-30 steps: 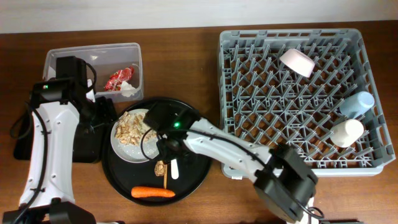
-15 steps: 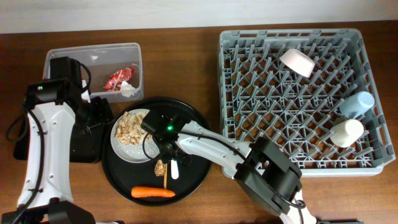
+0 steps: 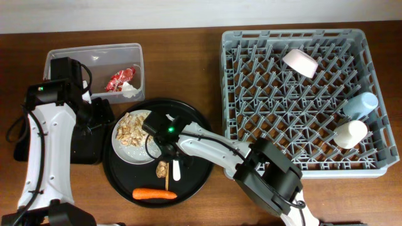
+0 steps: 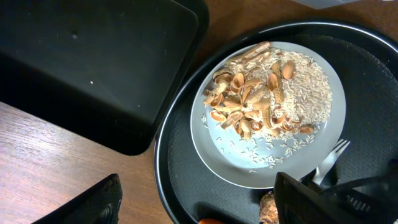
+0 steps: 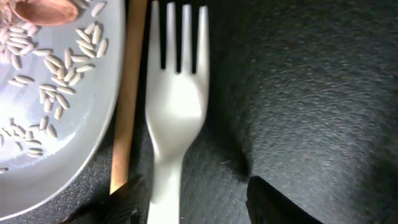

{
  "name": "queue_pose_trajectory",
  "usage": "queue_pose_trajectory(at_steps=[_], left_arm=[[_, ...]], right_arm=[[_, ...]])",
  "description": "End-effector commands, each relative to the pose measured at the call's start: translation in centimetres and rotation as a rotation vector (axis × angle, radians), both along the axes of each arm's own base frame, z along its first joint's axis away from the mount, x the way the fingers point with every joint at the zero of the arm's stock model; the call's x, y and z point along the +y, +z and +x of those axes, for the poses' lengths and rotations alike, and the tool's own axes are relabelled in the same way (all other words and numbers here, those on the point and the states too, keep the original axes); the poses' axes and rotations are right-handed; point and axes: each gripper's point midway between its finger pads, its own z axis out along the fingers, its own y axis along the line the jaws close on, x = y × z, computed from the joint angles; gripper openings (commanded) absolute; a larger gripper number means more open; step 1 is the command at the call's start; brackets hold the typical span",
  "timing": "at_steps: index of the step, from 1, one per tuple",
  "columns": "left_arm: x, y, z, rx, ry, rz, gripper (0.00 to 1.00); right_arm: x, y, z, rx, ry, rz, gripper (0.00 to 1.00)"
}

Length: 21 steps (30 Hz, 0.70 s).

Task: Sort waste into correct bins and load items into the dishwasher rack
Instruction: 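Lower the right gripper and grasp the white fork on the tray, then carry the white fork to the rack's left edge and release it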

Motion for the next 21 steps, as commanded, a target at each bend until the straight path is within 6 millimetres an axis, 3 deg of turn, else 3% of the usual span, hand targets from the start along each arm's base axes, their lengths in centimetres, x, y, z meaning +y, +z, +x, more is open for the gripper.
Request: queue_pose_trajectory(at_steps=[1,7,10,21], left_arm=[[0.3,0.1,0.1,-0.004,0.023,0.008,0.77],[0.3,0.1,0.1,-0.004,0.023,0.008,0.77],[0.3,0.1,0.1,-0.004,0.023,0.008,0.77],[0.3,0.1,0.0,-0.001,0.023,0.007,0.77]], right_arm=[[0.2,-0.5,-0.2,0.012,-0.005,-0.002,0.55],[-0.2,-1.1,0.0,0.0,-0.009,-0.031,0.52],[-0.3,-1.6,-0.2,0.017,-0.018,-0.036,0.36],[-0.1,-1.7,-0.5,0.032,-0.016,-0.025,0.13]])
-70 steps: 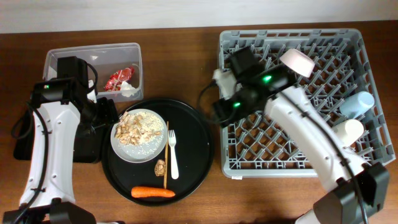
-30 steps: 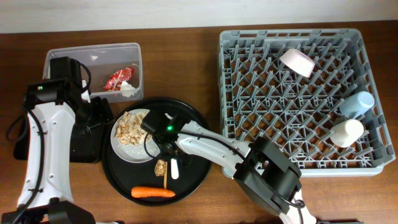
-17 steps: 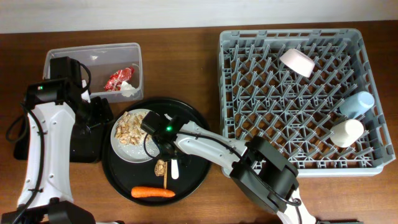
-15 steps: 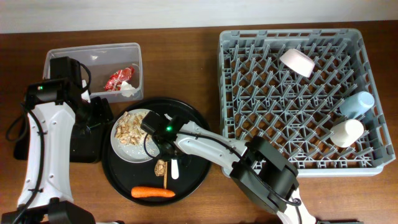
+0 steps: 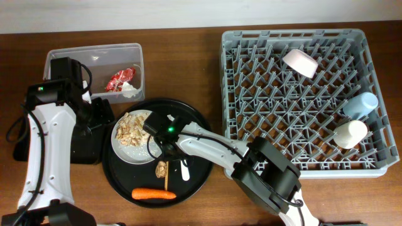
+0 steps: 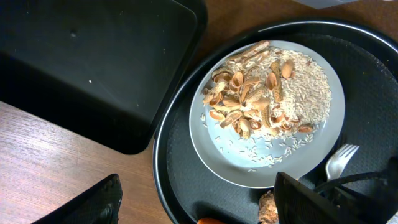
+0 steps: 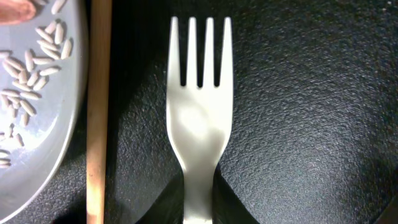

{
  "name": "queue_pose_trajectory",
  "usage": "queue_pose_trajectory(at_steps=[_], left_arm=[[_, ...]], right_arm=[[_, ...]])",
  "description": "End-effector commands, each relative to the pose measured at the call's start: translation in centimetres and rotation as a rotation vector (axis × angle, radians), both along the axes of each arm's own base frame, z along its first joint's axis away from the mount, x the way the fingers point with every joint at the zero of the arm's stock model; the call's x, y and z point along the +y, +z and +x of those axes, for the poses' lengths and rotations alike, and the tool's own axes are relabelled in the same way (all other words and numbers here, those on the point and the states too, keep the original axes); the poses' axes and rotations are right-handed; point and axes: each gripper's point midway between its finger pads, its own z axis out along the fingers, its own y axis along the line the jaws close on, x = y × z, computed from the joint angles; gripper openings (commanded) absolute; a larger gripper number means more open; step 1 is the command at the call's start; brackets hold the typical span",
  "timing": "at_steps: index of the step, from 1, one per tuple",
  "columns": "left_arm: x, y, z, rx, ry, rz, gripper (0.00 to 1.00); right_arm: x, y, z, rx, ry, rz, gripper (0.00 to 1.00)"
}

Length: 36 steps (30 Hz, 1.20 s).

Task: Sort waste into correct bins and load items into the dishwasher rack
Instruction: 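Carry the white fork to the rack's left edge and release it, then return the right gripper to the tray and grasp the wooden chopstick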

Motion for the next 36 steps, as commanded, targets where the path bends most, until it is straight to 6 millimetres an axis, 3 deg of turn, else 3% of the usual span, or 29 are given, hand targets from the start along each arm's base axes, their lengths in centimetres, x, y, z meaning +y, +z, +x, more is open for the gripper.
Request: queue_pose_trajectory(at_steps=[1,8,15,22,25,30,32,36], left_arm=[[0.3,0.1,0.0,-0.002,0.023,0.008,0.77],[0.3,0.1,0.0,-0.001,0.023,0.008,0.77],[0.3,0.1,0.0,-0.002,0.023,0.008,0.77],[0.3,0.1,0.0,-0.001,0.023,0.008,0.77],[0.3,0.1,0.0,-0.002,0.023,0.007,0.78],[0.3,0.1,0.0,-0.002,0.023,0.007,0.78],[0.3,0.1,0.0,-0.002,0.023,0.007,0.77],[0.3,0.1,0.0,-0.001,0.023,0.007,0.77]], right_arm=[[0.5,-1.0,-0.4,0.026,0.001,0.005,0.12],[0.6,0.2,-0.1,0.007,0.0,0.022,0.11],[-0.9,5.1,2.0,-0.045,-0.004,0.07,0.11],[-6.8,13.4,4.7,-0.138,-0.029,0.124,0.11],[-10.2,15.7,5.7,-0.164,-0.048,0.12,0.11],[-14.9,15.2,6.2,-0.105,-0.094,0.053,0.11],[-16.7,14.0,6.5,-0.078,-0.138,0.032,0.11],[-17.9,10.9,6.8,-0.071,-0.171,0.025,0.11]])
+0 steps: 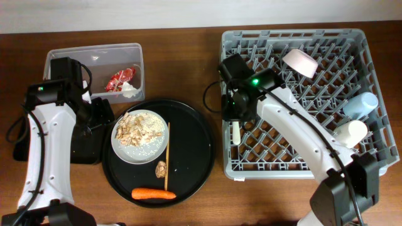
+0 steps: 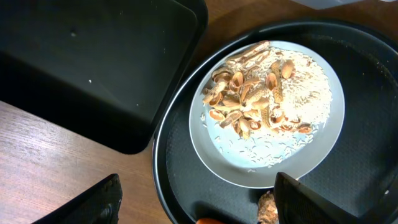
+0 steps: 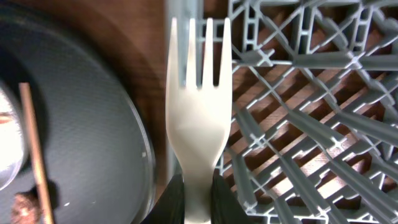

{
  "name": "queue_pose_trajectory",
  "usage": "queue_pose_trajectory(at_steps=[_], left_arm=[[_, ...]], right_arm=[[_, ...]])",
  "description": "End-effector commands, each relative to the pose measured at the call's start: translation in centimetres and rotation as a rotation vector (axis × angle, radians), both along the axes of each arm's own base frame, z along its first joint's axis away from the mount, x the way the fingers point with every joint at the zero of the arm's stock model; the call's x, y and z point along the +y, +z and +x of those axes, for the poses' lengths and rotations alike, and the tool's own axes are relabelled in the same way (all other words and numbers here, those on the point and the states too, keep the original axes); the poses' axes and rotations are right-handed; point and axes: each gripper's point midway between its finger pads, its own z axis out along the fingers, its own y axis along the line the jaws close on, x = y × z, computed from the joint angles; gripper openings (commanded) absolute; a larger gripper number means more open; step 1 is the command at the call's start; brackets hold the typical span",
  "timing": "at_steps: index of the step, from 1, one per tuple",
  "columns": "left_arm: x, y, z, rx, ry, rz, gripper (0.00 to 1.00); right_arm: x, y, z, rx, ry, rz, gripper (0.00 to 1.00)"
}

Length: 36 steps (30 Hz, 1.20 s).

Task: Sort waste into correct bins and load items into the dishwasher rack
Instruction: 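Return the right gripper to the tray and grasp the wooden chopstick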

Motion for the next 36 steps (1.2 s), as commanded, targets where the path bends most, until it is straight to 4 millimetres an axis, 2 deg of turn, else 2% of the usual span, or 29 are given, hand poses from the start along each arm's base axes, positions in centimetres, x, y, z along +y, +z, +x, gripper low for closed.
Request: queue_pose_trajectory(at_steps=[1,4,5,6,11,14,19,21,22,24,28,31,32,36], left_arm=[[0.3,0.1,0.0,-0.001,0.019,0.007,0.77],[0.3,0.1,0.0,-0.001,0.019,0.007,0.77],[0.3,0.1,0.0,-0.001,0.019,0.007,0.78],[0.3,0.1,0.0,-0.001,0.019,0.007,0.77],[0.3,0.1,0.0,-0.001,0.019,0.007,0.78],[0.2,0.1,0.0,-0.002,0.018,0.003,0.77],[-0.5,0.1,0.2,-0.008,0.008,-0.032,0.77],[-0.8,0.1,0.2,-0.008,-0.003,-0.032,0.77],[-1.1,0.1,0.3,-0.011,-0.012,-0.032,0.77],[-1.3,0.1,0.5,-0.015,-0.02,-0.031,0.78],[-1.4,0.1,0.6,-0.018,-0.022,-0.031,0.77],[-1.4,0.1,0.5,-0.017,-0.022,-0.031,0.77],[-1.4,0.1,0.5,-0.017,-0.022,-0.031,0.77],[-1.4,0.1,0.6,-0.018,-0.023,-0.031,0.77]], right_arm=[[-1.0,-3.0,-0.4,0.029,-0.006,-0.023,0.11],[-1.1,-4.4,-0.3,0.02,-0.007,-0.019,0.13],[-1.0,-4.8,-0.1,0.011,-0.002,-0.016,0.31],[-1.0,-4.9,-0.1,0.009,-0.002,-0.015,0.38],[-0.6,-4.3,0.7,-0.026,0.05,-0.011,0.47],[-0.6,-2.6,0.8,-0.038,0.071,-0.013,0.48],[-1.4,4.0,0.4,-0.119,0.063,-0.01,0.49],[-0.4,6.2,-0.7,-0.142,0.096,0.078,0.49],[1.1,7.3,-1.7,-0.142,0.179,0.155,0.49],[2.8,7.7,-3.1,-0.121,0.248,0.214,0.49],[5.7,5.6,-4.6,-0.048,0.287,0.21,0.49],[9.8,2.2,-5.4,0.016,0.303,0.204,0.49],[11.5,0.5,-5.8,0.047,0.292,0.198,0.51],[15.0,-4.0,-6.6,0.107,0.243,0.18,0.52]])
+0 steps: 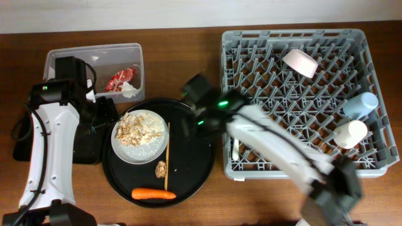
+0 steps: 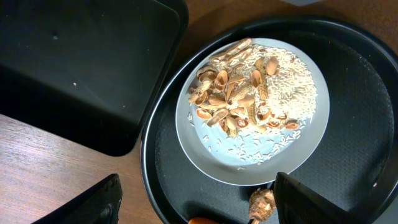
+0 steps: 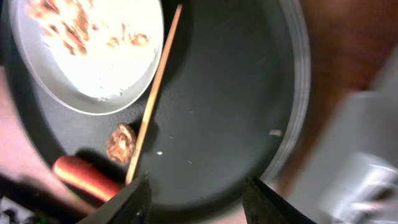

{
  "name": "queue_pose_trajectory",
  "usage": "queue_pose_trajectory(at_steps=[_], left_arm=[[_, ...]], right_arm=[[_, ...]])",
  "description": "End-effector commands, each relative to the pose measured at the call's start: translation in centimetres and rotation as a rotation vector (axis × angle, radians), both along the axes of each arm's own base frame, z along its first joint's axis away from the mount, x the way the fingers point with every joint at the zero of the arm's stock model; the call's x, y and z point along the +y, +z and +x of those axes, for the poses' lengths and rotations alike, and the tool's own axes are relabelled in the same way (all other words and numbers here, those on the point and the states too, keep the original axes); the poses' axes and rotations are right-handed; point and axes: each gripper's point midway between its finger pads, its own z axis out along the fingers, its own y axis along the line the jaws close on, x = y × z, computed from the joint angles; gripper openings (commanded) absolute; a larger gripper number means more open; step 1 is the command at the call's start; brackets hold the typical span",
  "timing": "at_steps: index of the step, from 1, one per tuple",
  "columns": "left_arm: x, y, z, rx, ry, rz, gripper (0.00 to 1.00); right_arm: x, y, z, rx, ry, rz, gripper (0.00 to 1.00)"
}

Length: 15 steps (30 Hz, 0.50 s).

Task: Sort waste into correct bins and load items into the dishwasher rack
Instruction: 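Return the right gripper to the tray and grasp the wooden chopstick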

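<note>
The white fork [image 1: 235, 148] lies in the grey dishwasher rack [image 1: 295, 163], at its left edge. My right gripper [image 3: 196, 202] hangs open and empty over the black round tray [image 1: 195, 157], blurred by motion. On the tray are a plate [image 1: 138, 135] of peanut shells and rice, a wooden chopstick [image 3: 155, 90], a brown lump [image 3: 121, 143] and a carrot [image 1: 154, 194]. My left gripper [image 2: 196, 205] stands open above the tray's left rim, with nothing between its fingers.
A clear bin [image 1: 94, 59] at the back left holds a red wrapper [image 1: 121, 78]. A black bin [image 2: 81, 68] sits left of the tray. The rack also holds a pink bowl [image 1: 299, 61], a blue cup [image 1: 360, 105] and a white cup [image 1: 350, 133].
My right gripper has let go of the fork, which now lies in the rack's left edge, and has moved left to over the tray, open. The left wrist view has shifted slightly.
My right gripper stood open around the fork's handle on the tray beside the plate. Then it was shut on the fork. Then it held the fork over the rack's left edge. Now the fork rests in the rack and the gripper is back over the tray.
</note>
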Motion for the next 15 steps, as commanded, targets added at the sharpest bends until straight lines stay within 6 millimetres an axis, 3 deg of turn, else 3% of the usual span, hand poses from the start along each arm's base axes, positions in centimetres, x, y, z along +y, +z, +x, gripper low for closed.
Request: queue_pose_trajectory(at_steps=[1,3,6,15], left_arm=[[-0.1,0.1,0.2,-0.006,0.007,-0.007,0.77],[-0.1,0.1,0.2,-0.006,0.007,-0.007,0.77],[-0.1,0.1,0.1,-0.005,0.007,-0.008,0.77],[-0.1,0.1,0.1,-0.003,0.007,-0.008,0.78]], right_arm=[[3.1,-4.2,-1.4,0.081,-0.076,-0.025,0.52],[4.7,-6.1,-1.7,0.079,-0.078,-0.034,0.53],[5.5,-8.6,-2.1,0.064,-0.125,-0.087,0.53],[5.9,-11.9,-3.0,0.073,-0.144,-0.154,0.52]])
